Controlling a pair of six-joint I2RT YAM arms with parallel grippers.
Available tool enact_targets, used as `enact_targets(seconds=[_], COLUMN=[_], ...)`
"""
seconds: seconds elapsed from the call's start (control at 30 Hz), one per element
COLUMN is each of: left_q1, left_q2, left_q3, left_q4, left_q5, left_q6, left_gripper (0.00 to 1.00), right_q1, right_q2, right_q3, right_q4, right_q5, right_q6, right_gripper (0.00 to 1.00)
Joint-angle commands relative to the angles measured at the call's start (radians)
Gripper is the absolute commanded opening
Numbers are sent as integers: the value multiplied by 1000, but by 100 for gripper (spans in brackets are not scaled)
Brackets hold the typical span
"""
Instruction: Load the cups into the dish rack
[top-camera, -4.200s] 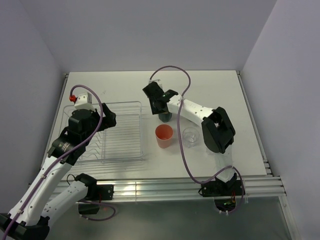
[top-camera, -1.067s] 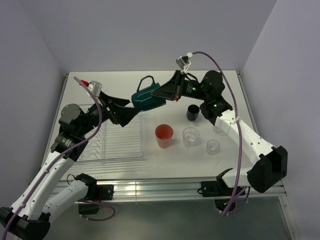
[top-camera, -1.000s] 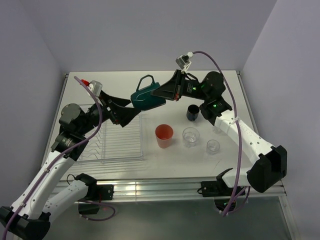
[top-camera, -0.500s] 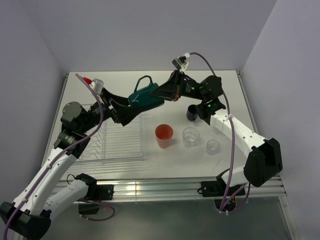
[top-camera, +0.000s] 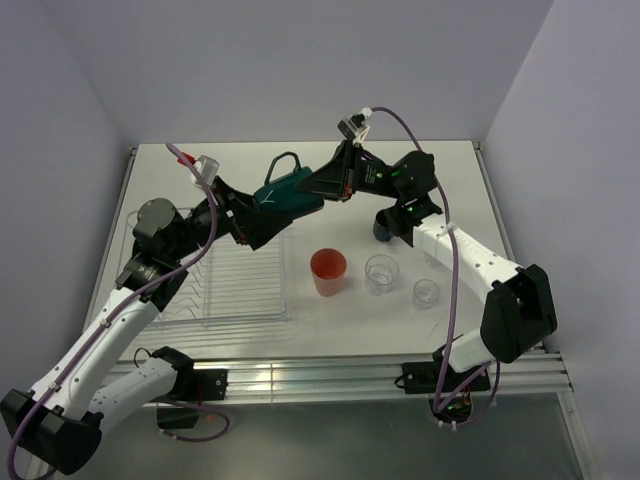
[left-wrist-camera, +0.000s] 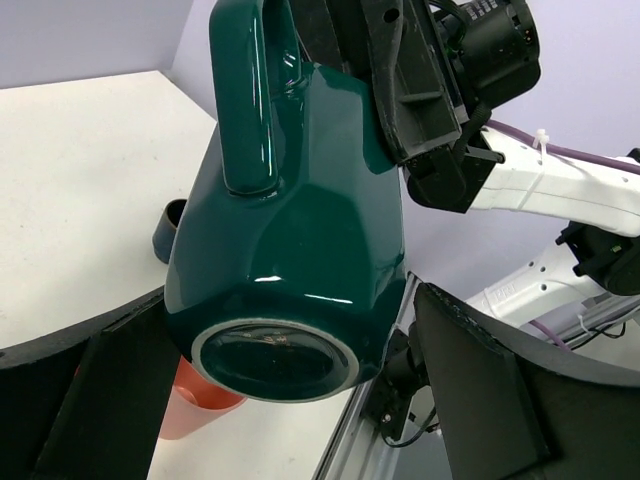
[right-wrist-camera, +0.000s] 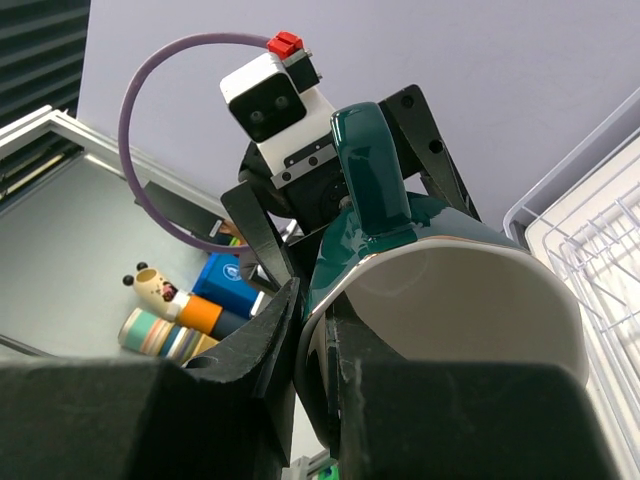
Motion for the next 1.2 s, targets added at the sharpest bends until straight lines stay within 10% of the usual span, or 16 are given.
enact_targets(seconds=[0.0,0.4,0.5,0.67,1.17], left_q1=[-15,-40,-46,-51,-51], left_q2=[6,26,30,30,-63], left_q3=[53,67,75,87,127], left_q4=[52,24,23,21,-72], left_q5=[11,-37,-50,-61,-161], left_q6=[-2,19,22,19,27], left_gripper=[98,74,59,0,0], right_q1=[10,27,33,40,27], right_q2=[-6,21,24,8,-42], right_q3=[35,47,50,55,70], right_q4=[121,108,83,-42,-355], right_q5=[17,19,16,28,148], right_q6=[24,14,0,-81,-305], right_gripper=[0,0,0,0,44])
